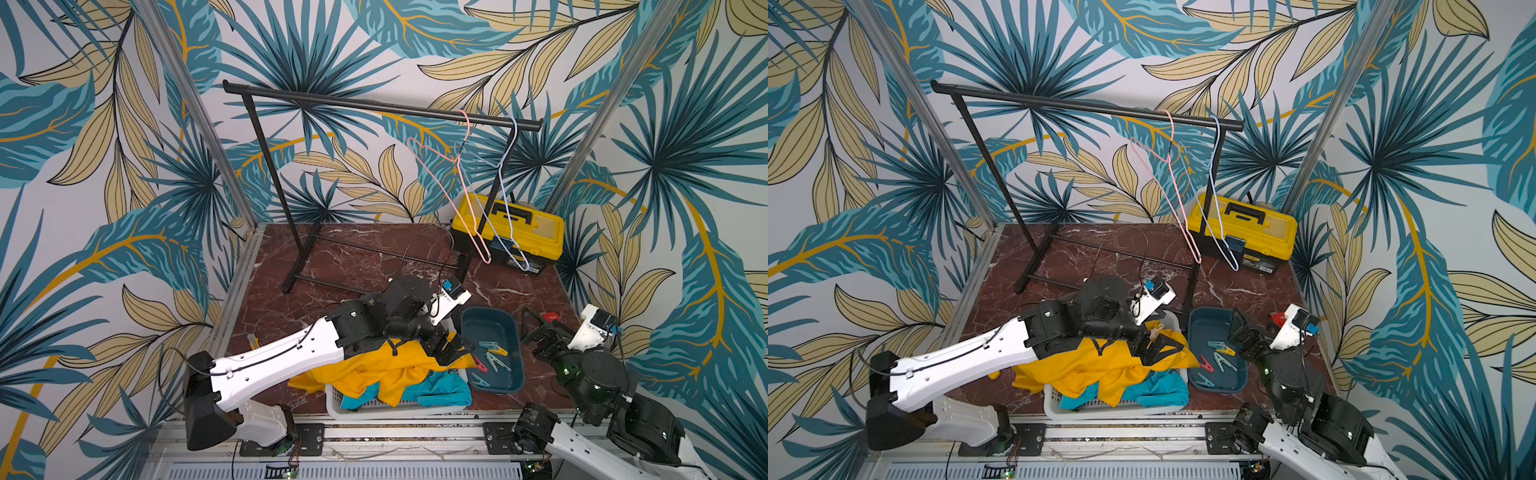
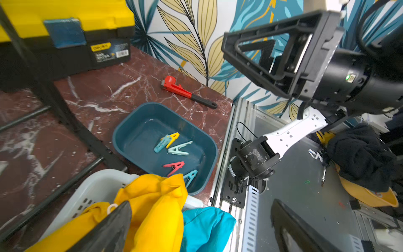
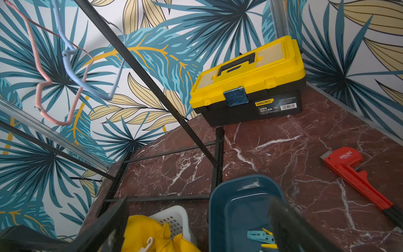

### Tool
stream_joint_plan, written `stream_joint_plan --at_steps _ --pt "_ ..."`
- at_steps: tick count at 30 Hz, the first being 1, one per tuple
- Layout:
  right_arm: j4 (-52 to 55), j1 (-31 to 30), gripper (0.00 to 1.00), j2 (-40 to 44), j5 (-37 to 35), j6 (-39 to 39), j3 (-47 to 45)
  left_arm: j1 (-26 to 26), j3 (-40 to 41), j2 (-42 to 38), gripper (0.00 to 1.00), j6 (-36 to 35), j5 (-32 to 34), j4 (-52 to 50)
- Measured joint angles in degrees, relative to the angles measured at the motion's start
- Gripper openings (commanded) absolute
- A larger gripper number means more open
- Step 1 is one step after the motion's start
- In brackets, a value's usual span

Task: Remove the clothespins securing t-shirts to the hanger
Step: Pick up the hanger from the basket.

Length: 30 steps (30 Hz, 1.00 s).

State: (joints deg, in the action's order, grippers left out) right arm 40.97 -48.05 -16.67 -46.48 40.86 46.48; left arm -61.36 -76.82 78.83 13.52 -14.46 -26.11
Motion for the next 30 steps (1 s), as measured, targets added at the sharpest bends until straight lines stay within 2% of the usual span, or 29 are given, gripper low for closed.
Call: stream_joint_plan --at_steps 3,8,11,19,30 --pt "-2.45 0.0 0.99 -1.92 0.74 -0.63 -0.44 3.15 1.88 -2.78 1.0 1.88 2.67 -1.25" --pt "-5.18 0.0 0.99 -7.15 3.96 -1.92 -0.31 16.41 2.19 -2.64 0.99 11.74 1.75 -5.84" --pt "-5.14 0.0 0.99 -10.32 5.22 -1.9 0.13 21.86 2.19 -1.75 1.0 16.15 0.07 -7.74" --pt "-5.22 0.0 1.0 -10.01 6.01 -1.6 -0.15 23.63 2.19 0.31 0.99 22.95 -5.25 -12.81" --pt "-5.44 0.0 0.99 -7.43 5.57 -0.33 -1.77 25.97 2.19 0.52 1.0 24.2 -9.53 -16.79"
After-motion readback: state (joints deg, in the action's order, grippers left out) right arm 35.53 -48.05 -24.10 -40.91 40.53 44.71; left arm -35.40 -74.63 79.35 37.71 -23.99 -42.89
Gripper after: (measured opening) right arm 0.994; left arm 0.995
